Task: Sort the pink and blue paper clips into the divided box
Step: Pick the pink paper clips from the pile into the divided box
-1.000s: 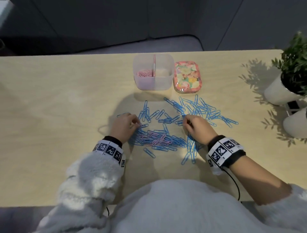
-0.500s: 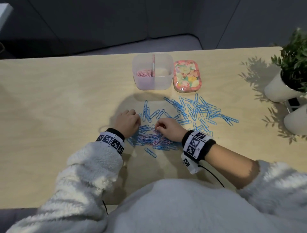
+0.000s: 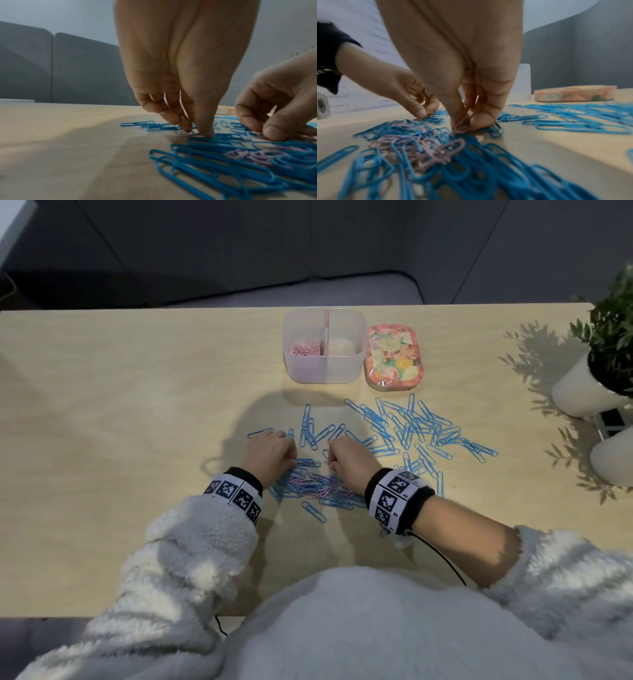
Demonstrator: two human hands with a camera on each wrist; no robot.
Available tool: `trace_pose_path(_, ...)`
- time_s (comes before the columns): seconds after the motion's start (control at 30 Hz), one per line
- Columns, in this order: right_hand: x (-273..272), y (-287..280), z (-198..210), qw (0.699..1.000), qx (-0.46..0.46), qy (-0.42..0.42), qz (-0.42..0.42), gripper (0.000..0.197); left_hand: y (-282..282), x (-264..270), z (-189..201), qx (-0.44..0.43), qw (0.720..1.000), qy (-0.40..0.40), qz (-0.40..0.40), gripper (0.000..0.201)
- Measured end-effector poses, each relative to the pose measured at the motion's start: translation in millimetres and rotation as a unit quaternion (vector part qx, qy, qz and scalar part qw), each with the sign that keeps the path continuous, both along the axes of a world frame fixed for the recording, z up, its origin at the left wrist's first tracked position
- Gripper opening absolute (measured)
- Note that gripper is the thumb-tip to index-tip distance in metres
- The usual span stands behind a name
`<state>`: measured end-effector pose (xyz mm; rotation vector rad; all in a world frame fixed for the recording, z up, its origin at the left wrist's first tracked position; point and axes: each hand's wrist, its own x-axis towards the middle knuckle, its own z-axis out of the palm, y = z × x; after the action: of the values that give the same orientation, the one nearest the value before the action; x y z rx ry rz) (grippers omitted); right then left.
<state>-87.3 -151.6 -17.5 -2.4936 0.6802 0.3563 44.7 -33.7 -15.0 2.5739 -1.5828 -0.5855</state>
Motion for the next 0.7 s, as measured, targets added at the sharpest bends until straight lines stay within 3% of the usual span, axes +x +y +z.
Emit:
trace_pose_path(0.1, -7.4, -9.9, 0.8, 1.0, 0.0, -0.02, -0.016, 0.015, 3.2, 0.1, 3.9, -0.099, 0.987, 0.103, 0.068, 0.004)
trace_pose_path(0.27, -21.8, -30.8, -0.3, 0.993, 0.067, -0.067, -0.076, 0.015, 8.4, 1.5, 0.7, -0.148, 0.917, 0.321, 0.185, 0.018)
trace_pose_path(0.33, -26.0, -37.5, -2.5, 0.985, 0.091, -0.093, -0.112, 0.017, 10.6, -0.6, 0.4, -0.132, 0.911, 0.339, 0.192, 0.025)
trace_pose_path(0.4, -29.0, -43.6, -1.7, 0.965, 0.161, -0.122, -0.166, 0.016, 12.3, -2.4, 0.3, -0.106, 0.935, 0.297, 0.16, 0.024)
trace_pose_path(0.43, -30.4, -46.8, -0.2, 0.943, 0.227, -0.129, -0.208, 0.016, 12.8, -3.3, 0.1, -0.088, 0.951, 0.263, 0.138, 0.021)
trace_pose_path(0.5, -33.3, -52.6, 2.4, 0.868, 0.378, -0.14, -0.291, 0.018, 12.8, -4.5, -3.0, -0.051, 0.972, 0.208, 0.094, 0.02)
trace_pose_path(0.6, -37.4, -60.6, 5.0, 0.76, 0.52, -0.138, -0.364, 0.017, 12.0, -5.5, -8.1, -0.033, 0.981, 0.175, 0.076, 0.019)
trace_pose_path(0.67, -39.9, -64.5, 5.9, 0.718, 0.559, -0.137, -0.39, 0.019, 11.8, -4.0, -7.7, -0.057, 0.982, 0.158, 0.088, 0.016)
trace_pose_path(0.7, -41.3, -65.6, 6.0, 0.712, 0.564, -0.139, -0.394, 0.02, 12.4, -2.6, -7.2, -0.072, 0.982, 0.148, 0.094, 0.015)
